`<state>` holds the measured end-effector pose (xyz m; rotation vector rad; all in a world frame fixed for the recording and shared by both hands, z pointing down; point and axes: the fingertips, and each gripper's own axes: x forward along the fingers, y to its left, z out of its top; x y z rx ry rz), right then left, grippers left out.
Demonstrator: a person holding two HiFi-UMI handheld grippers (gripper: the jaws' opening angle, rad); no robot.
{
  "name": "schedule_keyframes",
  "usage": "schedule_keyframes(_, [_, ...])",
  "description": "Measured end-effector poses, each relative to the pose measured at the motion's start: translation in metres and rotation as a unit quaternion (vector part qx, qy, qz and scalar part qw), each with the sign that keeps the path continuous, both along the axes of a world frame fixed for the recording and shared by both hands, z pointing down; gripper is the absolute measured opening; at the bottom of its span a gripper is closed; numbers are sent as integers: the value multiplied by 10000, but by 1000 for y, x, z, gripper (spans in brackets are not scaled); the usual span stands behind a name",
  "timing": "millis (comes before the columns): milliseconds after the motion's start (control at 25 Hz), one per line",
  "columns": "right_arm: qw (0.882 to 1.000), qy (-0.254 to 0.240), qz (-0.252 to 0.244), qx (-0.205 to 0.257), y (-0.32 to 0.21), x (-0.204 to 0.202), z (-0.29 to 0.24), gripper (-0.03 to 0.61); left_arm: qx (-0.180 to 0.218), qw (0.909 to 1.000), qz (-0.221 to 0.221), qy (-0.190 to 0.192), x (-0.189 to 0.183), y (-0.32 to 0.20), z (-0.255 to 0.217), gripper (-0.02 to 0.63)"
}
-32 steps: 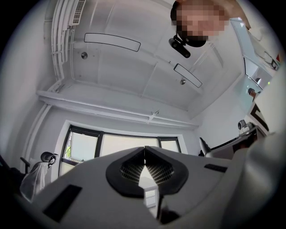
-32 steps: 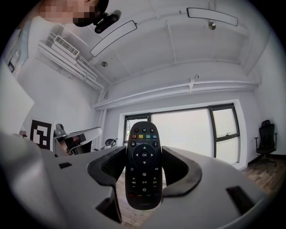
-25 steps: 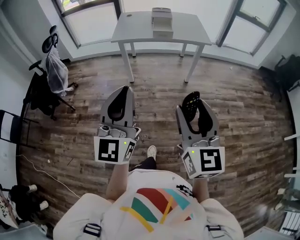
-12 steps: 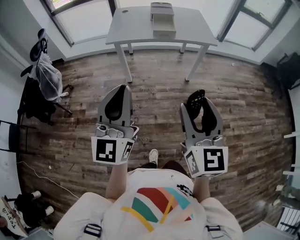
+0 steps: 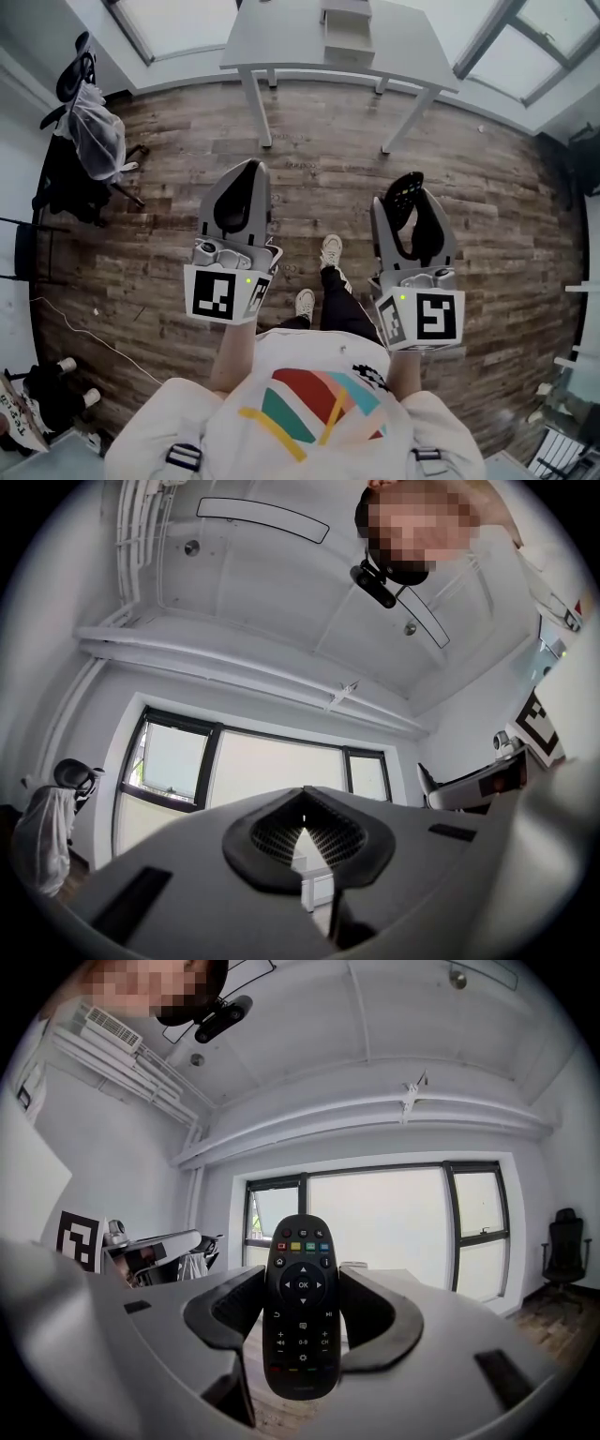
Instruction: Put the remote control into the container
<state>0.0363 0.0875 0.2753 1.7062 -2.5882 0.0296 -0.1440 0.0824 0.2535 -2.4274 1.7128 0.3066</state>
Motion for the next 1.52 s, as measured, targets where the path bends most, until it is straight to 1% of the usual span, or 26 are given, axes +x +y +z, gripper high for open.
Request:
schedule_keyframes(160, [9997, -128, -202, 106, -38, -7, 1, 252, 69, 9998, -156, -91, -3, -29, -2, 8])
schedule_keyframes(280, [9993, -189, -298, 150, -78, -4, -1, 252, 129, 9995, -252, -168, -1, -65, -8, 8])
schedule_keyframes(520, [9988, -211, -372, 258, -160, 13, -13, 252, 347, 9986, -310, -237, 17, -144, -30, 8])
schedule_keyframes(760, [9986, -255, -323, 338, -226, 32, -18, 252, 365, 9983, -304, -331, 32, -208, -33, 8])
schedule_keyframes(1000, [9988, -282, -274, 302, -271, 50, -12, 252, 400, 9979, -356, -356, 43, -252, -33, 8])
schedule_keyframes(1240, [9987, -224, -383, 260, -296, 54, -11, 252, 300, 9979, -467, -340, 45, -276, -29, 8])
schedule_keyframes(1520, [9992, -239, -260, 176, -329, 59, -1, 252, 272, 9981, -415, -365, 46, -314, -22, 8])
